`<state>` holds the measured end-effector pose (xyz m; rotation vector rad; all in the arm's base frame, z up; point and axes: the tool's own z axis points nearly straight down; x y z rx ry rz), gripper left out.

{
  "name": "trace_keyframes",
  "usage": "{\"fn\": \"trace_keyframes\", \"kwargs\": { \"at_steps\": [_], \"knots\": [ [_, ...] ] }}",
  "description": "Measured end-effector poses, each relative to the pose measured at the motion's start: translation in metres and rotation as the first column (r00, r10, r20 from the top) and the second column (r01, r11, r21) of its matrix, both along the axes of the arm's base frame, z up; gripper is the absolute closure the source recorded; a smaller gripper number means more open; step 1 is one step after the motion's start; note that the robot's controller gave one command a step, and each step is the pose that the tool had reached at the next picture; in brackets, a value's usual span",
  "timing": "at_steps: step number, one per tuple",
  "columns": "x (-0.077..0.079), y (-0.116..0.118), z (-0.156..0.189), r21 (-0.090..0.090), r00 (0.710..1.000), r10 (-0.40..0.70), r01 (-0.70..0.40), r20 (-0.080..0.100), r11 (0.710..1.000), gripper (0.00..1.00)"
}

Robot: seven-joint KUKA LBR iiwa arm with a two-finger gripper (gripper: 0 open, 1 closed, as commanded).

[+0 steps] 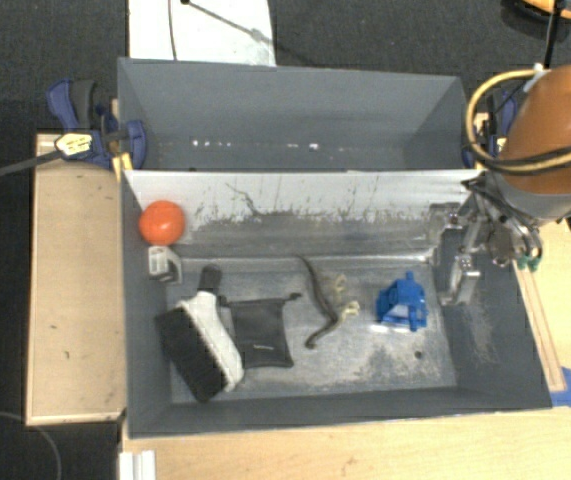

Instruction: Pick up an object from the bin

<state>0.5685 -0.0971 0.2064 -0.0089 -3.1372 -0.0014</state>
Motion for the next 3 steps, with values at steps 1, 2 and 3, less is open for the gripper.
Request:
{"fn": "trace_keyframes", "kwargs": {
  "at_steps": [1, 2, 3],
  "knots": [
    [0.002, 0.0, 0.005, -0.001, 1.0, 0.002, -0.002, 0.008, 1.0, 0.0],
    [0.003, 0.0, 0.001, -0.002, 1.0, 0.003, -0.003, 0.013, 1.0, 0.0],
    [-0.004, -0.011, -0.036, 0.0, 1.0, 0.031, -0.031, 0.002, 1.0, 0.0]
  ]
}}
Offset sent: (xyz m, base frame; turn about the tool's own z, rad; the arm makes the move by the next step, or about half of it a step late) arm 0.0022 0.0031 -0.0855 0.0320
